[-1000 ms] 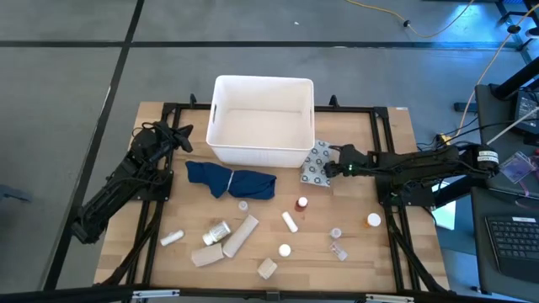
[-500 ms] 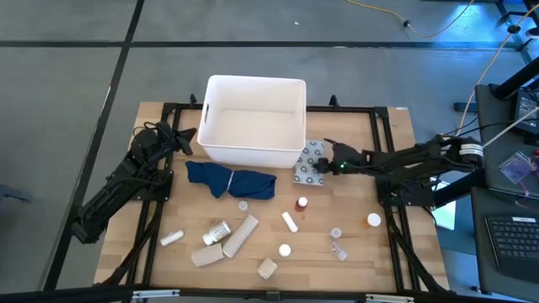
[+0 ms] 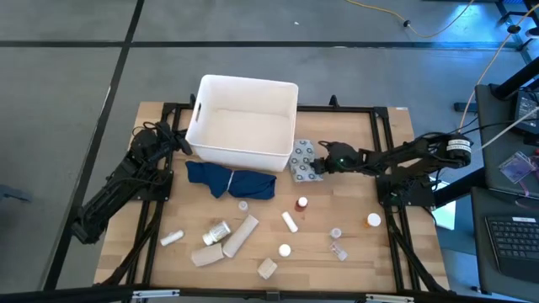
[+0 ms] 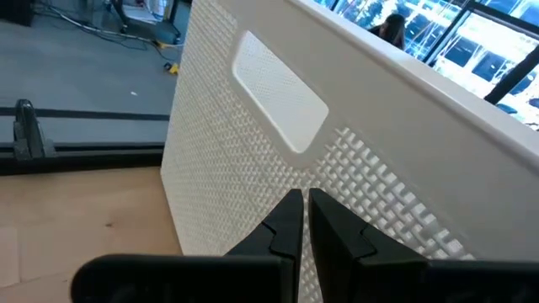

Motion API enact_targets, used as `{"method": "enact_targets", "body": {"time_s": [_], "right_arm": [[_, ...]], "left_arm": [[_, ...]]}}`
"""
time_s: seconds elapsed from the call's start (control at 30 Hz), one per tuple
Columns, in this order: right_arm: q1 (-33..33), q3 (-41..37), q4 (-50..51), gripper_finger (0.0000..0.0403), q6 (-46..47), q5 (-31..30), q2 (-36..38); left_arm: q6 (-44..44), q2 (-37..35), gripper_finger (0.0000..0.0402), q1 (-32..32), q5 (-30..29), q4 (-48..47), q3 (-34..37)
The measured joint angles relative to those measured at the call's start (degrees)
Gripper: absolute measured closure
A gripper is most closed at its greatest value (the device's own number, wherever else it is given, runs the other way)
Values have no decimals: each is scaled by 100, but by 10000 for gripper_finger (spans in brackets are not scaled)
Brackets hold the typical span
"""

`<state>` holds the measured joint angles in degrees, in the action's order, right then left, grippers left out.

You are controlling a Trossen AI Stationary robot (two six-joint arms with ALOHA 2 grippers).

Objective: Pick & place medical supplies in basket/bin
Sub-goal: Put the light blue mailer bag into the white bin

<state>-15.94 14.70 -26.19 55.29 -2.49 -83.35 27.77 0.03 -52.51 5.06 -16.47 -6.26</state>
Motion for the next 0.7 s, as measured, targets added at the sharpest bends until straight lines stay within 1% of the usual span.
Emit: {"method": "enact_targets", "body": {"time_s": [0.3,0.57,0.7], "right_arm": [[4,-2,-49,330,-335,-40,65],[7,-35,90,331,-1000,-228,551],[9,-37,208,342,-1233,-343,887]], "left_arm": [[0,0,382,0,-44,2,0],[0,0,382,2,-35,-11,0],[0,0,382,2,-34,-9,0]]}}
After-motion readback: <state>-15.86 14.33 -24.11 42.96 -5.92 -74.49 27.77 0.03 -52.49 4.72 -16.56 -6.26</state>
